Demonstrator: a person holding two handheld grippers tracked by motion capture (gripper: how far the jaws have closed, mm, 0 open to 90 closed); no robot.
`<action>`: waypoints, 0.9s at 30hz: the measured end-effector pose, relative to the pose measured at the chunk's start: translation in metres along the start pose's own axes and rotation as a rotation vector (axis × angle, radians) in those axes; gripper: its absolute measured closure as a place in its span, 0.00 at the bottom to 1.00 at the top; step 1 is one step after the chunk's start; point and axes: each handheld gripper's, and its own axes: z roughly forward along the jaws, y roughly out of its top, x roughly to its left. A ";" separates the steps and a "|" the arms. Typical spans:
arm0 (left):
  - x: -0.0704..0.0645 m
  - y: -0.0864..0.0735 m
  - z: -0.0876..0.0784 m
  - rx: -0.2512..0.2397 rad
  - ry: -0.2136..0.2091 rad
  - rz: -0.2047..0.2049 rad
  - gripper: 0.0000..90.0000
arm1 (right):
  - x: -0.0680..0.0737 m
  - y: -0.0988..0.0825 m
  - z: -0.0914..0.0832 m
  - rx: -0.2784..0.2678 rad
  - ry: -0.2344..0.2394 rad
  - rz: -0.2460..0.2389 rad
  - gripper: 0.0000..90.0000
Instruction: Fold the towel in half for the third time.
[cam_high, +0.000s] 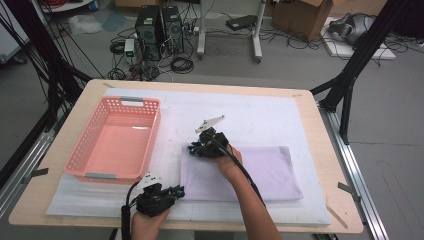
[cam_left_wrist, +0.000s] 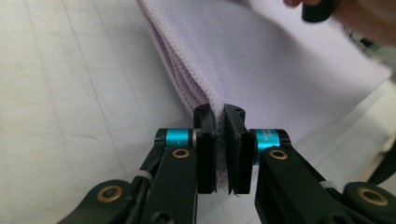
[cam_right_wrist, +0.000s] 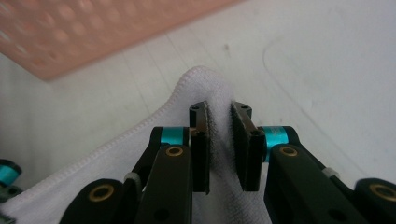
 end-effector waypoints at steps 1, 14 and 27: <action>-0.001 0.003 -0.005 -0.024 -0.018 -0.009 0.93 | 0.001 0.002 -0.005 -0.022 0.002 0.000 0.87; -0.025 0.038 -0.003 -0.077 -0.143 0.021 0.93 | -0.017 -0.004 -0.057 -0.196 0.023 0.052 0.87; -0.071 0.064 0.038 -0.018 -0.204 0.112 0.93 | -0.044 -0.032 -0.114 -0.278 -0.019 0.103 0.87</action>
